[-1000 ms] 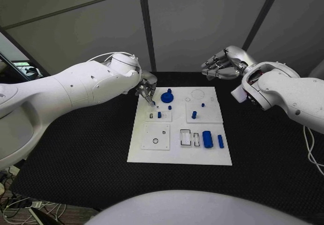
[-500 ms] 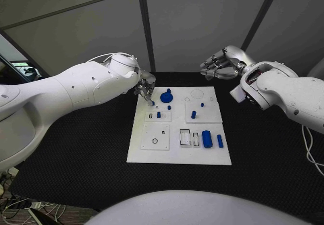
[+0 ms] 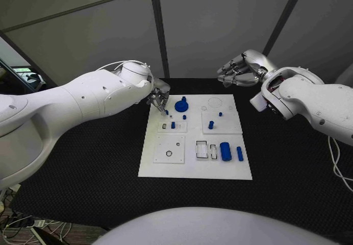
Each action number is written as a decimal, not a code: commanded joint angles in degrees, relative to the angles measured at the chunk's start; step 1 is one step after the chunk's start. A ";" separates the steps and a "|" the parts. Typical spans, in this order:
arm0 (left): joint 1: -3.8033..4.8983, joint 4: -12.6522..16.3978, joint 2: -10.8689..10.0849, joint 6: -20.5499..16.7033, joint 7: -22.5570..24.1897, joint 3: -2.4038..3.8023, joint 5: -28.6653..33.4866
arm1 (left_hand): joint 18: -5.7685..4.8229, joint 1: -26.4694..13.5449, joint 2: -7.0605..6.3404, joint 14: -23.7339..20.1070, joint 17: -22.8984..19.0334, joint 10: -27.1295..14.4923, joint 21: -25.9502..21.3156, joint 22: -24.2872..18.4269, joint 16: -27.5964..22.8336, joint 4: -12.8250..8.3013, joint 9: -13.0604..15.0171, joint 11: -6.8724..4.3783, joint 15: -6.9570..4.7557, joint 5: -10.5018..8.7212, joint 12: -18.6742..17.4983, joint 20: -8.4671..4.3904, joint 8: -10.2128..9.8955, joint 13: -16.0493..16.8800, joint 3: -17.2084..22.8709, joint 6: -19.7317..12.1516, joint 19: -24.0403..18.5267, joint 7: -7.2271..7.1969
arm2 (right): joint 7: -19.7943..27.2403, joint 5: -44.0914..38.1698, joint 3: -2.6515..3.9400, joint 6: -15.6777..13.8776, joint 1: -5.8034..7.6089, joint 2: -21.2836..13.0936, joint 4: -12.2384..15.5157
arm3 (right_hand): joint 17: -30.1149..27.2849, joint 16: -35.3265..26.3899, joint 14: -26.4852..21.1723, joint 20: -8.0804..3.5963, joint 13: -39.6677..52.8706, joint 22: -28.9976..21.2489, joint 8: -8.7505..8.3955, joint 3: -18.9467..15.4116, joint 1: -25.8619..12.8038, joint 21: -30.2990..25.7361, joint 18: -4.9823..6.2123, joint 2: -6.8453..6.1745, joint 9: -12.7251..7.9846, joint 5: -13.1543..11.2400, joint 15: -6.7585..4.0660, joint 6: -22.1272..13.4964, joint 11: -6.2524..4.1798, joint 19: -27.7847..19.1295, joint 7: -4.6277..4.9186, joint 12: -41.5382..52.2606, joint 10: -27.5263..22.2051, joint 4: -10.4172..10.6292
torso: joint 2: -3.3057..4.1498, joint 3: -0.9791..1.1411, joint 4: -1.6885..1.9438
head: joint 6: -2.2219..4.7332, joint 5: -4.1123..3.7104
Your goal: Assemble the parts on the task board
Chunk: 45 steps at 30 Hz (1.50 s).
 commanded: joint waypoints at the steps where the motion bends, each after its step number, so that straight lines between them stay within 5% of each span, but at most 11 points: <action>1: -0.06 -0.20 0.15 -0.74 1.07 0.00 -0.72 | -1.48 0.58 0.15 -0.46 0.12 -0.37 -0.39 0.11 -0.28 -0.35 0.10 -0.03 -0.03 -0.08 -0.21 0.00 -0.35 0.11 -0.06 -0.26 -0.32 -0.29 | 0.32 0.01 0.04 0.19 0.10 0.04 0.12 | -0.05 -0.08 0.07 0.07 0.04 -0.05 -0.15 0.00 -0.38 -0.17 0.28 0.07 -0.04 0.19 0.39 -0.28 0.29 0.34 0.14 -0.23 0.04 0.18 | -0.01 0.00 0.01 | -0.01 -0.12; 12: -0.37 -0.88 0.72 -0.66 2.99 0.01 -0.71 | -1.51 1.64 2.43 -1.00 -0.16 -0.62 -0.67 0.42 -0.51 -0.69 0.42 -0.03 0.02 -0.05 -0.72 0.06 -1.17 0.33 0.28 -0.21 -0.66 -0.47 | 0.33 0.01 0.04 0.21 0.10 0.15 0.14 | -0.05 -0.08 0.07 0.07 0.04 -0.05 -0.15 0.00 -0.38 -0.17 0.28 0.07 -0.04 0.19 0.39 -0.28 0.29 0.34 0.14 -0.23 0.04 0.18 | -0.03 0.03 -0.02 | -0.01 -0.18; 45: -0.61 -1.18 0.69 0.75 3.62 0.01 -0.71 | -1.48 3.61 5.91 -1.04 0.42 -0.14 -0.98 1.10 -0.17 -0.85 1.01 -0.27 -0.13 -0.26 -2.04 -0.03 -2.64 0.36 0.13 3.38 -0.84 -0.92 | 0.40 0.01 0.04 0.30 0.10 0.44 -0.03 | -0.11 -0.07 0.09 0.06 0.05 -0.10 -0.13 0.07 -0.31 -0.25 0.29 0.16 -0.04 0.25 0.38 -0.26 0.27 0.42 0.14 -0.22 0.05 0.24 | -0.02 -0.03 0.04 | -0.01 -0.17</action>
